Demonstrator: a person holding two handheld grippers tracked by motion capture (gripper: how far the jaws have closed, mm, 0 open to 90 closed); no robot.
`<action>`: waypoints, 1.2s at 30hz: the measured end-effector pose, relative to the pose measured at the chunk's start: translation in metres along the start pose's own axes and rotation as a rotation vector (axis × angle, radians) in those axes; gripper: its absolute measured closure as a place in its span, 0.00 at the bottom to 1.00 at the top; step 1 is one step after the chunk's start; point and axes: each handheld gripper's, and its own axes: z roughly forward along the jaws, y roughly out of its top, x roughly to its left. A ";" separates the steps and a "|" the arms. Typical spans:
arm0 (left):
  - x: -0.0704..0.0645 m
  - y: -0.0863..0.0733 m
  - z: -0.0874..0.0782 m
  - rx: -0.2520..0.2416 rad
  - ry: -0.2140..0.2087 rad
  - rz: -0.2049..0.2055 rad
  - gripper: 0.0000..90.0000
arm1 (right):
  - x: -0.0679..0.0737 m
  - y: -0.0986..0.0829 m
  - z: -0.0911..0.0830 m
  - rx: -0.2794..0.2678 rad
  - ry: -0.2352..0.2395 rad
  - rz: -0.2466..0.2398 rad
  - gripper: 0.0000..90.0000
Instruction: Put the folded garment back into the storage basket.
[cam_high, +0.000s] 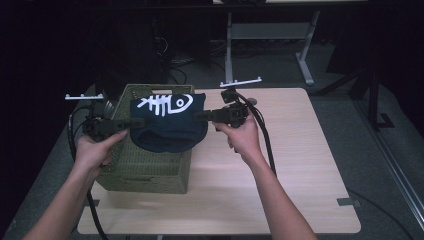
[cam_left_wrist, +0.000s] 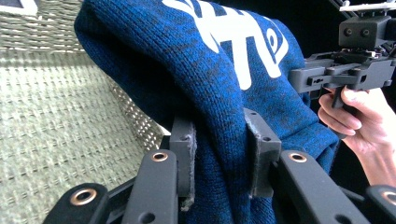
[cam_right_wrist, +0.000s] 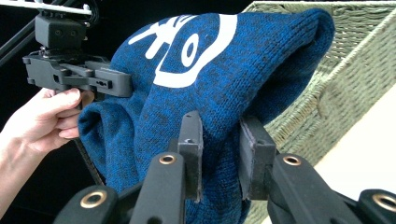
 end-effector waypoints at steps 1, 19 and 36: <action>0.001 0.000 -0.001 0.000 0.004 0.000 0.77 | 0.001 0.000 0.002 0.005 -0.003 0.001 0.81; 0.020 -0.002 -0.025 0.004 0.036 -0.021 0.76 | 0.013 0.006 0.036 0.026 0.000 -0.016 0.81; 0.043 -0.003 -0.042 -0.001 0.064 -0.049 0.75 | 0.020 0.014 0.066 0.040 -0.008 -0.035 0.81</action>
